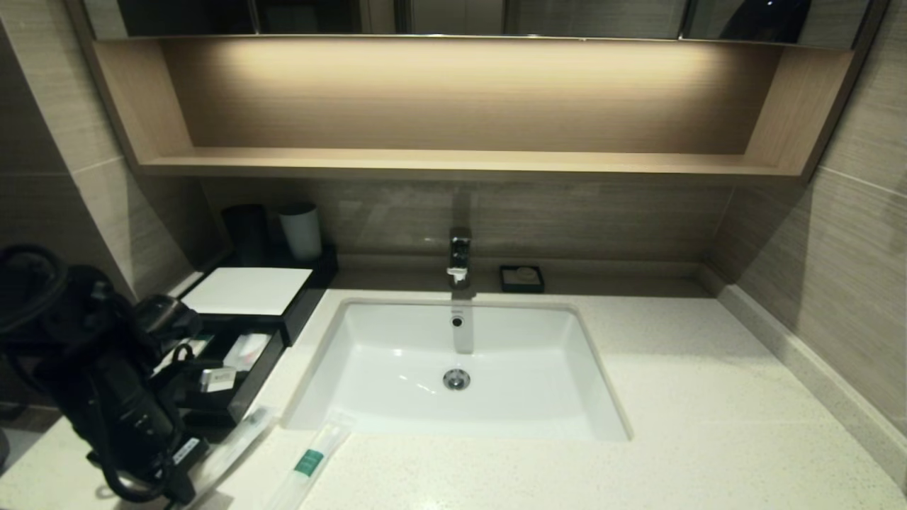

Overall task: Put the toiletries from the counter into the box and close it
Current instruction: Pick up the bathroom toiletry, then place the bathroom toiletry into the drawer

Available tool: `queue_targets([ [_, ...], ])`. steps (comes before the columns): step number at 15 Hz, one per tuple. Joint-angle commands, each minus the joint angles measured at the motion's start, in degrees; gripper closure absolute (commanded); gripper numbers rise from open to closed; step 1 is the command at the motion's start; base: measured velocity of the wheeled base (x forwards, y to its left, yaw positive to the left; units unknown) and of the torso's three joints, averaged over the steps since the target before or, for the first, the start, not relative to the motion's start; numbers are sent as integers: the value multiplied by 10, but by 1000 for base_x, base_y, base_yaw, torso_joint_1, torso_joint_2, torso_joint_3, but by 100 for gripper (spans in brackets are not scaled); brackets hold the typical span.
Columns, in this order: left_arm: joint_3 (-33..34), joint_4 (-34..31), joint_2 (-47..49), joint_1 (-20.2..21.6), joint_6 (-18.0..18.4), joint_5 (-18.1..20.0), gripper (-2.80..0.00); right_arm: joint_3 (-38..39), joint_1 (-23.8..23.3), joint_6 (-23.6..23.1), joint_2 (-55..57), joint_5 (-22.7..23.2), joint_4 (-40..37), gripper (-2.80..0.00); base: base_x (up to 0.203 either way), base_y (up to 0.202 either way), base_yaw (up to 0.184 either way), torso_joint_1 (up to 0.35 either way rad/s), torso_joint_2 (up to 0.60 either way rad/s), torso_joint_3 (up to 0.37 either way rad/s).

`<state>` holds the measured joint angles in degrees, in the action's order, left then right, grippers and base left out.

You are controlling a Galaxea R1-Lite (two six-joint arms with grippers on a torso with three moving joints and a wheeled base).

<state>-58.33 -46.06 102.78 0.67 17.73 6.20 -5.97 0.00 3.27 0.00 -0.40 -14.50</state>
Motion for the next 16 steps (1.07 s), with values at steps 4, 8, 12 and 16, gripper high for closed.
queue_targets([
  [4, -21, -59, -87, -36, -2, 2, 0, 0, 0, 0, 1, 1, -1, 0, 0, 0, 0, 0, 0, 0],
  [8, -33, -64, -110, -28, -37, 3, 0, 0, 0, 1, 1, 0, -2, 0, 0, 0, 0, 0, 0, 0],
  [12, -37, -15, -116, 20, -117, 30, 0, 0, 0, 0, 1, 0, -2, 0, 0, 0, 0, 0, 0, 0],
  [16, -38, 11, -85, 93, -148, 24, 0, 0, 0, 1, 1, 0, -1, 0, 0, 0, 0, 0, 0, 0],
])
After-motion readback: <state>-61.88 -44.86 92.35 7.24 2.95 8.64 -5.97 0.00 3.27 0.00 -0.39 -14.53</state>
